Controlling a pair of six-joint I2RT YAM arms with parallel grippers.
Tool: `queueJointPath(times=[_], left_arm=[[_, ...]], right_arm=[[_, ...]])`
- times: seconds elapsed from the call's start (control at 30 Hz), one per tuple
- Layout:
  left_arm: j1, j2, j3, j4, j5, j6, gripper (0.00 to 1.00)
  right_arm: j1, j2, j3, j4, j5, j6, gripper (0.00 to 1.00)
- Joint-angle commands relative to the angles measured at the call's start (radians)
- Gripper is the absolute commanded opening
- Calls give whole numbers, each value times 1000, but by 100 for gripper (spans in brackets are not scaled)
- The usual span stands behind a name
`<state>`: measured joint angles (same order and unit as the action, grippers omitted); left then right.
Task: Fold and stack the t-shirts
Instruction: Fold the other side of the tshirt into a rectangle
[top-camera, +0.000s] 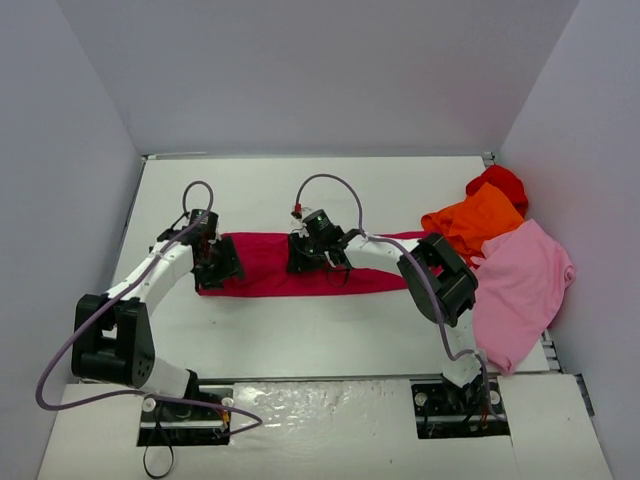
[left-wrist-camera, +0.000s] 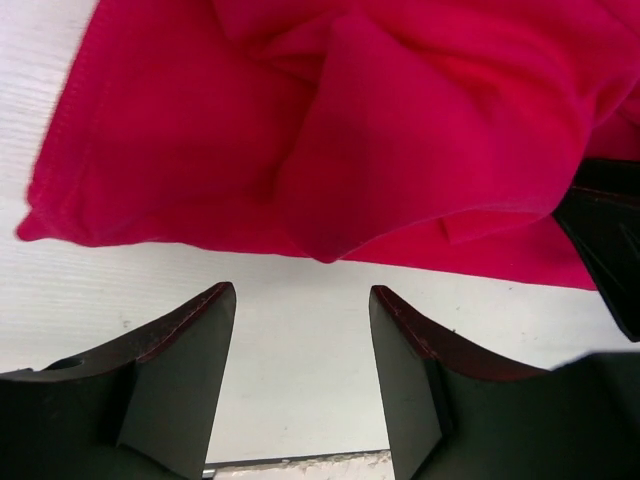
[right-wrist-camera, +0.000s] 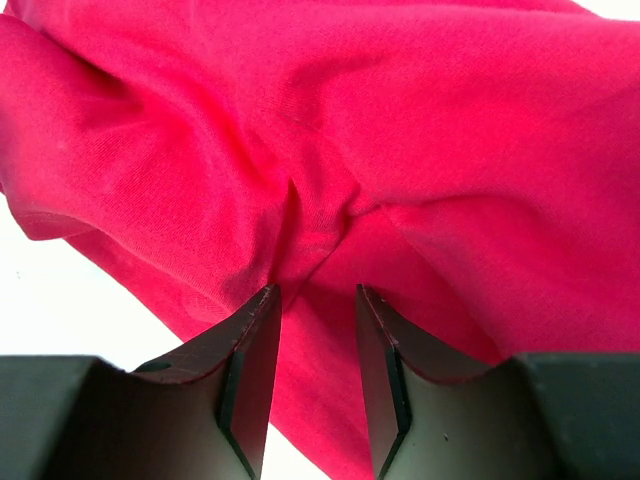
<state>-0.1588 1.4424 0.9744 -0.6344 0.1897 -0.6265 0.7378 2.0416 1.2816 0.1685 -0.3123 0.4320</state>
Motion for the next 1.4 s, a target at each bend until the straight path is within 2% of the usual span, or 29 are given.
queueJointPath(times=[0.0,0.27,0.57,0.63,0.7,0.8,1.07,1.1,1.17,1.2,1.27,1.37], left_arm=[[-25,0,25,93,43,-40,53],[-41,51,24,138,14,-38,51],[-44,92,2,151,-2,-23,48],[-44,95,3,148,-9,-19,48],[-44,102,4,150,-9,-19,47],[-44,108,4,153,-4,-19,47],[-45,115,0,139,-10,-7,47],[-45,113,-2,140,-10,-6,47],[-44,113,-4,140,-13,-6,47],[-44,113,-5,139,-13,-6,47],[-44,115,-6,140,-15,-5,47],[-45,119,-13,151,-7,-13,47]], right_arm=[[31,-64,-35,-13,18,33,33],[87,-32,-36,28,-8,78,34],[96,-9,-26,45,-24,88,31],[100,-3,-27,56,-28,90,22],[101,1,-28,69,-40,94,2],[107,-3,-31,66,-27,85,0],[95,-81,-57,-63,150,4,0],[96,-97,-64,-64,140,6,4],[104,-110,-63,-62,119,15,21],[110,-115,-58,-61,107,19,26],[124,-114,-40,-52,85,32,32],[143,-98,-24,-7,41,83,33]])
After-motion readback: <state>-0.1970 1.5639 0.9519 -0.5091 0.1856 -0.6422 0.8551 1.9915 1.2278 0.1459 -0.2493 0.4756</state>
